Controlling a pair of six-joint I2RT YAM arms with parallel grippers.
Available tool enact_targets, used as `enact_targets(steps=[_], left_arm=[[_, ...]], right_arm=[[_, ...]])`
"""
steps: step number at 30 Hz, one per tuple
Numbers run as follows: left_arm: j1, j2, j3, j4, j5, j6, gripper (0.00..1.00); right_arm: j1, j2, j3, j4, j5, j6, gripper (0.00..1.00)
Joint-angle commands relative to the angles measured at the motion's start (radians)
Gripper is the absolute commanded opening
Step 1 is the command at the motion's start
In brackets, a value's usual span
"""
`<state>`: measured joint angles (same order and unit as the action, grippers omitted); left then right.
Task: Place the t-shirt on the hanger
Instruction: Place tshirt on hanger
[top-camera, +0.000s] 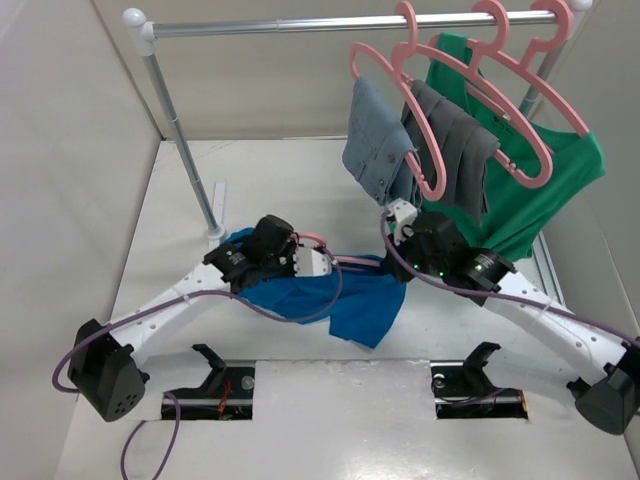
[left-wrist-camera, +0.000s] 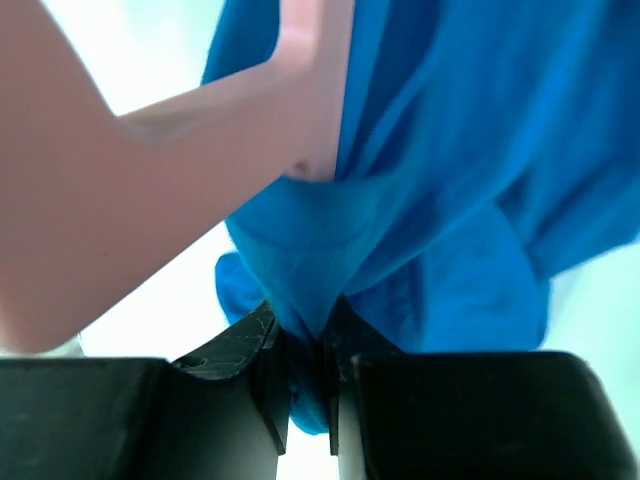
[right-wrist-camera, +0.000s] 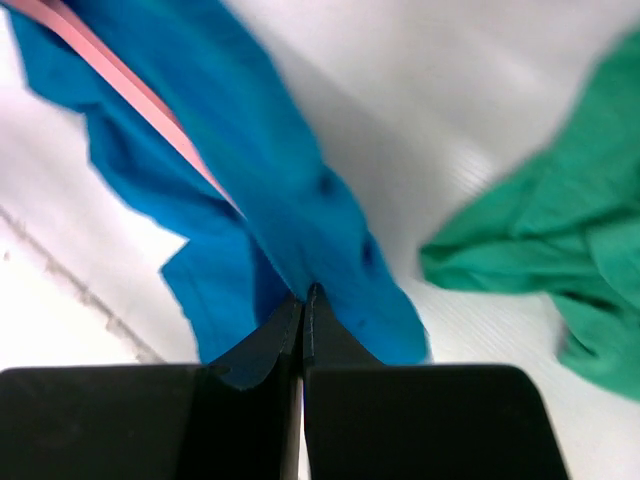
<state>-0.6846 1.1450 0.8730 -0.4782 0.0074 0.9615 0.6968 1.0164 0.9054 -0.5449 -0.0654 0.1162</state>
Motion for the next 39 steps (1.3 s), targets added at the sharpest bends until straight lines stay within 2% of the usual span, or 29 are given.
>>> enact_targets(steps=[1, 4, 10, 13, 14, 18, 22, 28, 32, 38, 39], left_arm=[[-0.085, 0.010, 0.041, -0.062, -0.069, -0.026, 0.00], [-0.086, 0.035, 0.098, -0.083, 0.017, -0.087, 0.00], [-0.086, 0.033, 0.156, -0.103, 0.150, -0.103, 0.00], [-0.086, -0.005, 0.147, -0.103, 0.206, -0.077, 0.00], [-0.086, -0.014, 0.135, -0.091, 0.218, -0.076, 0.00], [-0.086, -0.037, 0.115, -0.091, 0.273, -0.032, 0.00], [-0.086, -0.037, 0.115, -0.080, 0.282, -0.032, 0.00], [-0.086, -0.068, 0.115, -0.071, 0.381, -0.023, 0.00], [-0.086, -0.089, 0.124, -0.080, 0.419, -0.023, 0.00], [-0.086, -0.113, 0.115, -0.080, 0.442, -0.070, 0.00], [-0.086, -0.122, 0.115, -0.080, 0.442, -0.070, 0.00]], right_arm=[[0.079, 0.045, 0.076, 0.082, 0.059, -0.027, 0.00], [0.092, 0.080, 0.076, 0.117, 0.041, -0.001, 0.00], [0.110, 0.071, 0.027, 0.204, -0.023, -0.015, 0.00], [0.121, 0.048, 0.016, 0.152, -0.024, -0.079, 0.26], [0.121, 0.034, 0.016, 0.139, -0.043, -0.101, 0.44], [0.164, -0.027, 0.026, 0.106, -0.085, -0.185, 0.59], [0.188, -0.045, 0.017, 0.126, -0.096, -0.245, 0.60], [0.250, 0.000, -0.003, 0.224, -0.117, -0.308, 0.60], [0.250, 0.069, -0.013, 0.279, -0.108, -0.351, 0.59], [0.250, 0.082, -0.075, 0.399, -0.099, -0.362, 0.59], [0.250, 0.082, -0.097, 0.436, -0.085, -0.362, 0.56]])
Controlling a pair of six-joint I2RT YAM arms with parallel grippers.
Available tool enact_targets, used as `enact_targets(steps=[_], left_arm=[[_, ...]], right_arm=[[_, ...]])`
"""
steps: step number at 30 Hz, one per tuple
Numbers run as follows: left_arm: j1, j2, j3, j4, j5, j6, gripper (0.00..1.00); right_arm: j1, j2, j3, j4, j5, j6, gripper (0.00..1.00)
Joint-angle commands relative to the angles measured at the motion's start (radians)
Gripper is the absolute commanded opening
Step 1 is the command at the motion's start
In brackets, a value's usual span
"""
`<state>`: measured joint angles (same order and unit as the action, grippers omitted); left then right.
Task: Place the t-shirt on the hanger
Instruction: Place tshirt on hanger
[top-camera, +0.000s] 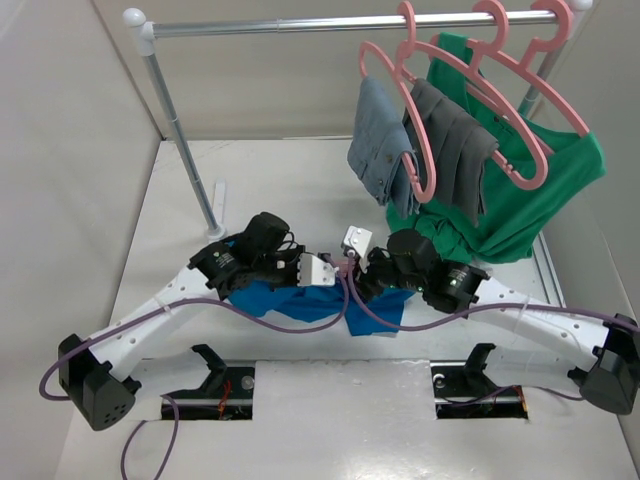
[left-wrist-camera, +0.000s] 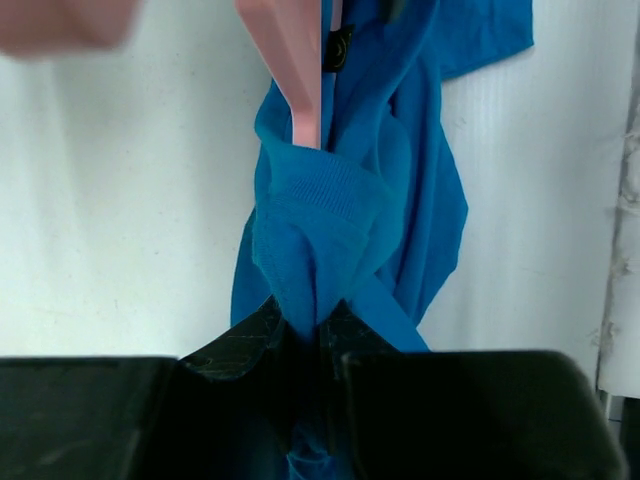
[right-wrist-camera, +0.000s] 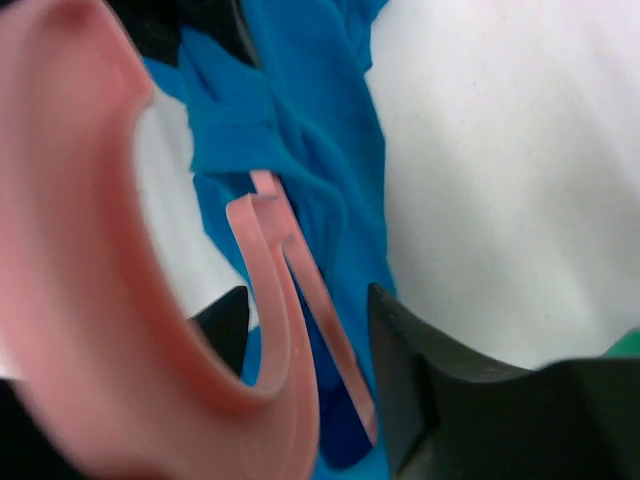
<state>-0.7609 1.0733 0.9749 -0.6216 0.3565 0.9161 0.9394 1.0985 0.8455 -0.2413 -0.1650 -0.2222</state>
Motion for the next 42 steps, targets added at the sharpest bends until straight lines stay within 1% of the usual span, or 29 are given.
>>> enact_targets(steps=[1, 3, 4, 6, 7, 9, 10, 11, 12, 14, 15, 18, 20, 21, 24, 28, 30, 33, 34, 36, 37, 38, 42], left_arm=[[0.001, -0.050, 0.013, 0.063, 0.107, -0.034, 0.00], [0.017, -0.050, 0.013, 0.074, 0.140, -0.051, 0.00], [0.029, -0.050, 0.013, 0.074, 0.157, -0.068, 0.00], [0.049, -0.050, 0.024, 0.074, 0.171, -0.079, 0.00], [0.049, -0.050, 0.024, 0.065, 0.171, -0.079, 0.00], [0.049, -0.059, 0.015, 0.065, 0.156, -0.079, 0.00], [0.049, -0.059, 0.005, 0.065, 0.147, -0.066, 0.00], [0.049, -0.070, 0.005, 0.065, 0.147, -0.066, 0.00], [0.049, -0.070, 0.005, 0.065, 0.160, -0.066, 0.00], [0.049, -0.070, 0.005, 0.065, 0.182, -0.066, 0.00], [0.049, -0.070, 0.005, 0.065, 0.193, -0.066, 0.00], [0.049, -0.070, 0.024, 0.065, 0.260, -0.056, 0.00], [0.049, -0.070, 0.036, 0.056, 0.320, -0.056, 0.00], [0.049, -0.070, 0.048, 0.056, 0.337, -0.056, 0.00], [0.049, -0.061, 0.073, 0.068, 0.375, -0.088, 0.00], [0.049, -0.050, 0.093, 0.068, 0.366, -0.097, 0.00], [0.049, -0.050, 0.093, 0.068, 0.366, -0.097, 0.00], [0.049, -0.050, 0.102, 0.068, 0.386, -0.108, 0.00], [0.049, -0.050, 0.111, 0.068, 0.386, -0.117, 0.00], [0.049, -0.050, 0.120, 0.068, 0.395, -0.117, 0.00], [0.049, -0.050, 0.120, 0.057, 0.386, -0.117, 0.00], [0.049, -0.050, 0.133, 0.042, 0.377, -0.108, 0.00], [0.080, -0.017, 0.156, 0.002, 0.308, -0.059, 0.00]], right_arm=[[0.007, 0.000, -0.046, 0.146, 0.015, -0.023, 0.53], [0.007, 0.000, -0.057, 0.169, 0.042, -0.023, 0.47], [0.007, 0.009, -0.057, 0.178, 0.042, -0.034, 0.47], [0.007, 0.009, -0.057, 0.178, 0.042, -0.034, 0.53], [0.007, -0.030, -0.069, 0.178, 0.029, -0.034, 0.57], [0.007, -0.089, -0.097, 0.191, 0.006, -0.025, 0.62], [0.007, -0.123, -0.109, 0.204, 0.005, -0.025, 0.68], [0.007, -0.199, -0.138, 0.214, -0.004, -0.025, 0.71], [0.007, -0.236, -0.152, 0.224, -0.004, -0.025, 0.73], [0.007, -0.328, -0.174, 0.224, -0.004, -0.025, 0.77], [0.007, -0.350, -0.186, 0.214, -0.004, -0.025, 0.79], [0.007, -0.379, -0.186, 0.176, -0.004, -0.035, 0.80], [0.007, -0.365, -0.166, 0.145, -0.039, -0.035, 0.76], [0.007, -0.333, -0.157, 0.131, -0.051, -0.045, 0.72], [0.007, -0.286, -0.141, 0.108, -0.097, -0.054, 0.64], [0.007, -0.255, -0.131, 0.108, -0.133, -0.054, 0.53], [0.007, -0.264, -0.140, 0.108, -0.122, -0.043, 0.51], [0.007, -0.282, -0.175, 0.108, -0.070, -0.013, 0.38], [0.007, -0.282, -0.175, 0.108, -0.044, -0.012, 0.27], [0.007, -0.293, -0.175, 0.108, -0.034, -0.003, 0.16], [0.007, -0.304, -0.175, 0.094, -0.019, -0.003, 0.06], [0.007, -0.304, -0.175, 0.083, -0.019, -0.003, 0.00], [0.007, -0.397, -0.155, -0.011, -0.008, 0.037, 0.00]])
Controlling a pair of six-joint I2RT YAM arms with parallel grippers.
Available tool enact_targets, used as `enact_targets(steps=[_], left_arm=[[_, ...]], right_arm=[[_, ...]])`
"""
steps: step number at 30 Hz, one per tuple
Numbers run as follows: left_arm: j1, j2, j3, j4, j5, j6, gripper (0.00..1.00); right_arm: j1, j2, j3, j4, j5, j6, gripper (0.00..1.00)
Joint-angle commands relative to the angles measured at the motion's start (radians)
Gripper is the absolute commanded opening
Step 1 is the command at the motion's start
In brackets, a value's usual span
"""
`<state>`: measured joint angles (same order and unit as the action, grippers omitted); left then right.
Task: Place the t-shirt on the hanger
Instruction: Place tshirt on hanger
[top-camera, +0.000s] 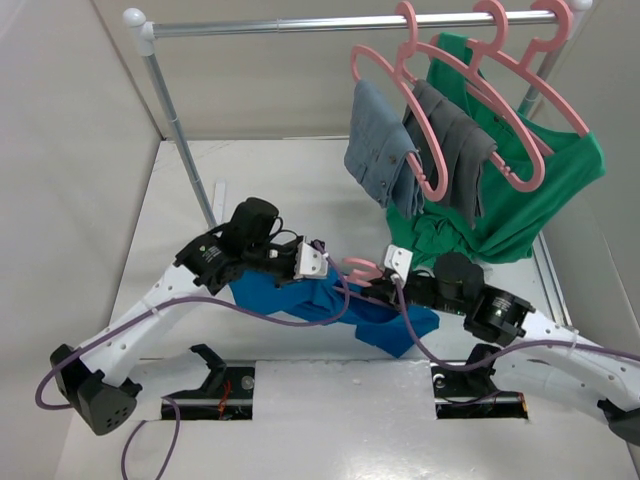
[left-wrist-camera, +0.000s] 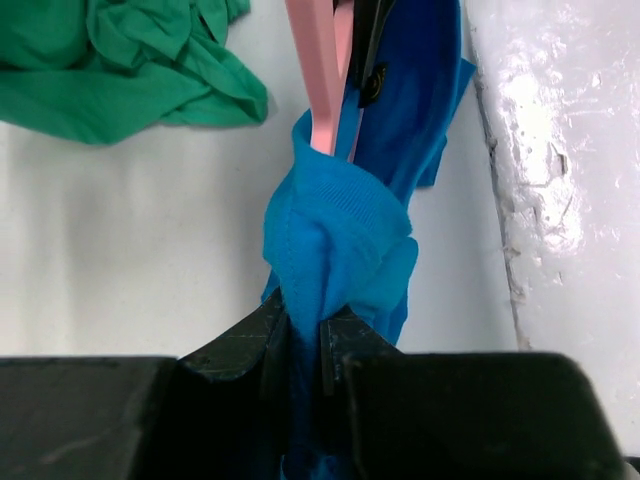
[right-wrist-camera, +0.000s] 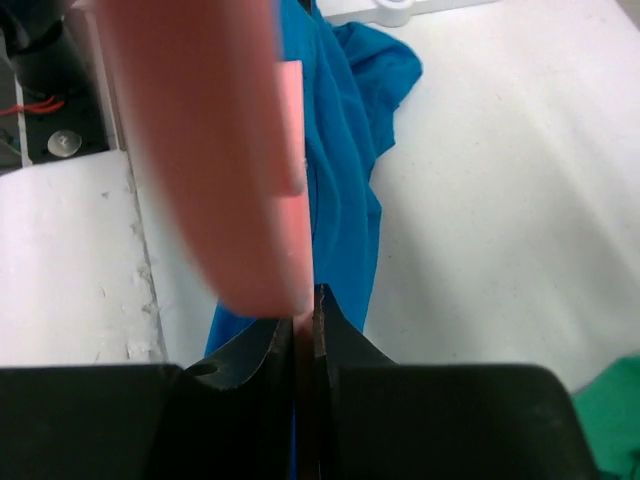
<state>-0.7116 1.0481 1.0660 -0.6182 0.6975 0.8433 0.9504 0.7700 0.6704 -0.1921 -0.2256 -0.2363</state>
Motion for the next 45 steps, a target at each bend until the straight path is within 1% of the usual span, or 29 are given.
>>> enact_targets(steps=[1, 4, 5, 6, 8, 9, 11, 12, 14, 17, 18, 19, 20, 24, 28, 30, 32, 33, 34, 35, 36, 37, 38, 39, 41, 42, 43, 44, 45], left_arm=[[0.064, 0.009, 0.075, -0.011, -0.047, 0.025, 0.00], [0.156, 0.064, 0.106, -0.011, -0.050, 0.069, 0.00], [0.237, 0.081, 0.118, -0.011, -0.011, 0.080, 0.00], [0.276, 0.099, 0.135, -0.029, 0.014, 0.109, 0.04], [0.366, 0.160, 0.192, -0.061, 0.051, 0.151, 0.20], [0.385, 0.177, 0.207, -0.070, 0.060, 0.163, 0.34], [0.414, 0.211, 0.245, -0.092, 0.071, 0.186, 0.42], [0.423, 0.211, 0.246, -0.092, 0.082, 0.186, 0.55], [0.437, 0.211, 0.258, -0.068, 0.082, 0.166, 0.68], [0.468, 0.202, 0.258, -0.087, 0.102, 0.181, 1.00], [0.477, 0.193, 0.258, -0.119, 0.117, 0.253, 1.00], [0.477, 0.193, 0.258, -0.153, 0.140, 0.282, 1.00], [0.477, 0.182, 0.249, -0.207, 0.151, 0.302, 1.00], [0.477, 0.173, 0.201, -0.307, 0.169, 0.376, 1.00], [0.477, 0.173, 0.122, -0.336, 0.160, 0.418, 1.00], [0.492, 0.152, 0.095, -0.299, 0.174, 0.406, 1.00], [0.532, 0.078, 0.057, -0.175, 0.224, 0.283, 1.00], [0.587, 0.041, 0.036, -0.108, 0.267, 0.217, 1.00], [0.610, -0.001, 0.010, 0.069, 0.267, 0.136, 1.00], [0.624, -0.096, -0.054, 0.268, 0.190, -0.068, 1.00], [0.624, -0.144, -0.089, 0.270, 0.189, -0.158, 1.00], [0.624, -0.192, -0.121, 0.347, 0.089, -0.217, 1.00], [0.624, -0.236, -0.176, 0.441, 0.050, -0.246, 1.00], [0.624, -0.310, -0.198, 0.465, 0.012, -0.272, 1.00], [0.624, -0.364, -0.228, 0.489, -0.103, -0.315, 1.00], [0.624, -0.400, -0.242, 0.489, -0.143, -0.341, 1.00], [0.624, -0.416, -0.242, 0.479, -0.183, -0.367, 1.00], [0.624, -0.430, -0.242, 0.469, -0.267, -0.415, 1.00], [0.624, -0.442, -0.242, 0.460, -0.307, -0.433, 1.00]], right_arm=[[-0.004, -0.086, 0.020, -0.082, 0.063, 0.067, 0.00], [-0.004, -0.138, 0.055, -0.188, 0.092, 0.112, 0.00], [-0.004, -0.138, 0.066, -0.214, 0.109, 0.112, 0.00], [-0.004, -0.152, 0.080, -0.240, 0.120, 0.127, 0.00], [-0.004, -0.152, 0.121, -0.311, 0.133, 0.138, 0.00], [-0.004, -0.152, 0.135, -0.329, 0.146, 0.138, 0.00], [-0.004, -0.152, 0.168, -0.366, 0.146, 0.150, 0.00], [-0.004, -0.143, 0.179, -0.366, 0.146, 0.150, 0.00], [-0.004, -0.130, 0.207, -0.379, 0.146, 0.160, 0.00], [-0.004, -0.101, 0.233, -0.408, 0.158, 0.160, 0.00], [-0.004, -0.091, 0.245, -0.408, 0.158, 0.170, 0.00], [-0.004, -0.090, 0.245, -0.408, 0.158, 0.170, 0.00], [-0.004, -0.077, 0.261, -0.408, 0.169, 0.179, 0.00], [-0.004, -0.031, 0.311, -0.426, 0.169, 0.180, 0.00], [-0.004, 0.012, 0.400, -0.449, 0.160, 0.180, 0.00], [-0.004, 0.034, 0.445, -0.480, 0.172, 0.180, 0.00], [-0.004, 0.079, 0.522, -0.538, 0.195, 0.205, 0.00], [-0.004, 0.097, 0.547, -0.550, 0.206, 0.216, 0.00], [-0.004, 0.113, 0.567, -0.550, 0.225, 0.229, 0.00], [0.014, 0.145, 0.601, -0.550, 0.253, 0.251, 0.00], [0.034, 0.164, 0.616, -0.550, 0.253, 0.262, 0.00], [0.060, 0.185, 0.633, -0.550, 0.314, 0.273, 0.00], [0.118, 0.210, 0.653, -0.540, 0.342, 0.273, 0.00], [0.151, 0.274, 0.705, -0.540, 0.376, 0.282, 0.00], [0.209, 0.349, 0.780, -0.569, 0.493, 0.293, 0.00], [0.240, 0.421, 0.863, -0.595, 0.526, 0.293, 0.00], [0.240, 0.452, 0.905, -0.595, 0.552, 0.293, 0.00], [0.240, 0.478, 0.944, -0.604, 0.601, 0.293, 0.00], [0.240, 0.503, 1.024, -0.604, 0.632, 0.293, 0.00]])
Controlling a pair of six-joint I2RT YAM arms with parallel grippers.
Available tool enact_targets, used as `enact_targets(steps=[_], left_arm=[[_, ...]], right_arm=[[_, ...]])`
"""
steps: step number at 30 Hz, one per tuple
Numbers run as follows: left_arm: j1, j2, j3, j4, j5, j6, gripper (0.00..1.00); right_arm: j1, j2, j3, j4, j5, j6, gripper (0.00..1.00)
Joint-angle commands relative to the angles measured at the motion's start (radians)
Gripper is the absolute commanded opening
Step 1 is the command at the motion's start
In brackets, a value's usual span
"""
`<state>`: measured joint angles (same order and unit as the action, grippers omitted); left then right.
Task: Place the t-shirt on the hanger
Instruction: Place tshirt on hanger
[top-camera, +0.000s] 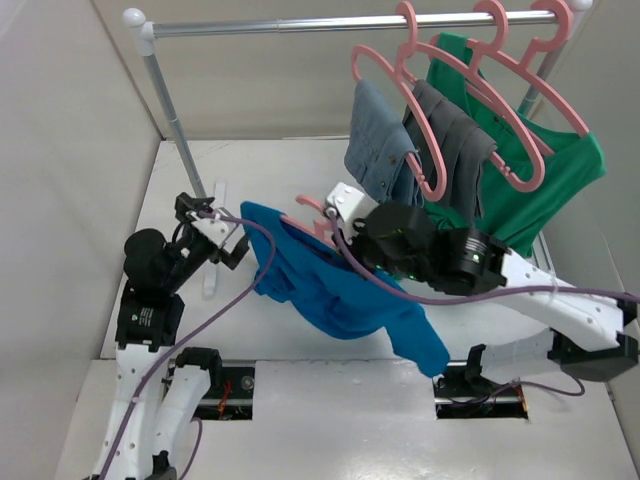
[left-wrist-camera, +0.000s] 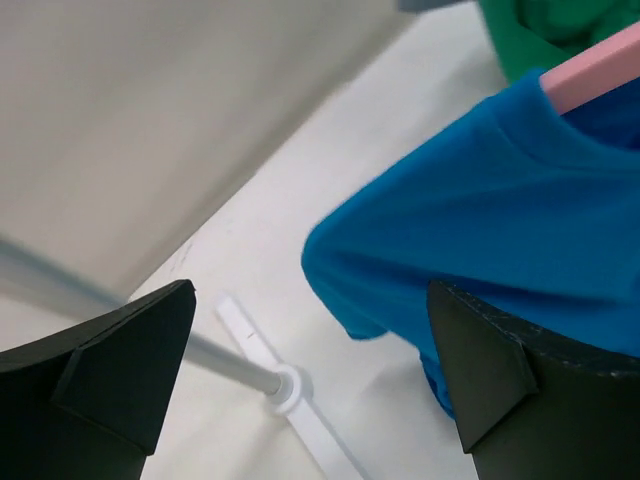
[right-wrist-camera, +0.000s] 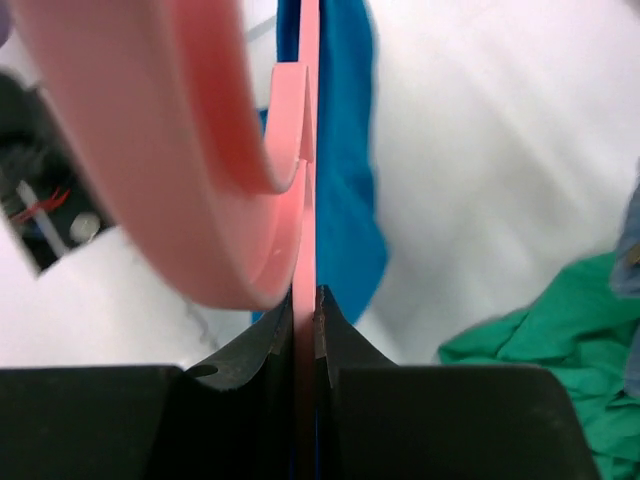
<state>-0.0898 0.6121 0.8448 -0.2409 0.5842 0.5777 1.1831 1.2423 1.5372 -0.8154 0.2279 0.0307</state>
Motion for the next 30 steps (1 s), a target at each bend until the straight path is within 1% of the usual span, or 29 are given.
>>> enact_targets(steps=[1, 2, 3, 4, 5, 6, 7, 8, 9, 10, 11, 12, 13, 14, 15, 16, 17, 18, 20, 21, 22, 24, 25, 28, 30], left_arm=[[0.002, -0.030, -0.021, 0.072, -0.233, -0.183, 1.00], [0.002, -0.043, -0.021, 0.072, -0.316, -0.199, 1.00], [0.002, -0.055, -0.021, 0.072, -0.357, -0.223, 1.00], [0.002, -0.080, -0.021, 0.084, -0.400, -0.237, 1.00], [0.002, -0.090, -0.021, 0.095, -0.440, -0.251, 1.00], [0.002, -0.103, -0.021, 0.095, -0.514, -0.262, 1.00], [0.002, -0.112, -0.021, 0.107, -0.536, -0.272, 1.00], [0.002, -0.130, -0.007, 0.107, -0.537, -0.272, 1.00], [0.002, -0.130, 0.005, 0.097, -0.520, -0.260, 1.00], [0.002, -0.146, 0.020, 0.065, -0.383, -0.231, 1.00], [0.002, -0.158, 0.048, 0.046, -0.289, -0.164, 1.00], [0.002, -0.158, 0.059, 0.031, -0.196, -0.141, 1.00], [0.002, -0.158, 0.072, 0.011, -0.044, -0.125, 1.00], [0.002, -0.158, 0.104, -0.044, 0.012, -0.125, 1.00], [0.002, -0.119, 0.121, -0.081, 0.057, -0.125, 1.00], [0.002, -0.097, 0.137, -0.118, 0.116, -0.136, 1.00], [0.002, -0.077, 0.146, -0.159, 0.127, -0.156, 1.00], [0.002, -0.036, 0.157, -0.170, 0.137, -0.183, 1.00], [0.002, 0.014, 0.177, -0.196, 0.172, -0.248, 1.00], [0.002, 0.041, 0.200, -0.230, 0.187, -0.259, 1.00], [0.002, 0.087, 0.209, -0.248, 0.203, -0.259, 1.00], [-0.017, 0.103, 0.209, -0.261, 0.213, -0.259, 1.00], [-0.018, 0.113, 0.195, -0.271, 0.204, -0.236, 1.00], [-0.036, 0.113, 0.165, -0.294, 0.166, -0.179, 1.00], [-0.062, 0.150, 0.165, -0.304, 0.138, -0.179, 1.00]], right_arm=[[0.007, 0.078, 0.200, 0.028, 0.213, 0.002, 0.00], [0.007, 0.104, 0.248, 0.028, 0.252, -0.011, 0.00], [0.007, 0.135, 0.300, 0.028, 0.318, -0.031, 0.00], [0.007, 0.211, 0.416, 0.006, 0.344, -0.052, 0.00], [-0.002, 0.254, 0.482, -0.008, 0.361, -0.093, 0.00], [-0.002, 0.300, 0.550, -0.024, 0.373, -0.110, 0.00], [-0.016, 0.345, 0.616, -0.037, 0.386, -0.124, 0.00], [-0.031, 0.423, 0.724, -0.047, 0.386, -0.146, 0.00], [-0.031, 0.454, 0.766, -0.047, 0.386, -0.146, 0.00], [-0.045, 0.480, 0.799, -0.047, 0.366, -0.155, 0.00], [-0.063, 0.515, 0.837, -0.030, 0.343, -0.155, 0.00], [-0.072, 0.516, 0.837, 0.017, 0.318, -0.146, 0.00], [-0.082, 0.526, 0.828, 0.056, 0.289, -0.137, 0.00], [-0.082, 0.526, 0.813, 0.100, 0.289, -0.126, 0.00], [-0.082, 0.516, 0.760, 0.210, 0.300, -0.102, 0.00], [-0.082, 0.497, 0.724, 0.269, 0.324, -0.086, 0.00], [-0.082, 0.487, 0.684, 0.327, 0.343, -0.066, 0.00], [-0.082, 0.462, 0.597, 0.431, 0.364, -0.045, 0.00], [-0.082, 0.438, 0.508, 0.508, 0.440, 0.056, 0.00], [-0.082, 0.425, 0.459, 0.548, 0.465, 0.089, 0.00], [-0.082, 0.407, 0.370, 0.606, 0.493, 0.169, 0.00], [-0.073, 0.407, 0.307, 0.647, 0.563, 0.233, 0.00], [-0.073, 0.436, 0.296, 0.647, 0.588, 0.262, 0.00], [-0.073, 0.509, 0.337, 0.647, 0.672, 0.293, 0.00], [-0.073, 0.601, 0.420, 0.647, 0.711, 0.293, 0.00]])
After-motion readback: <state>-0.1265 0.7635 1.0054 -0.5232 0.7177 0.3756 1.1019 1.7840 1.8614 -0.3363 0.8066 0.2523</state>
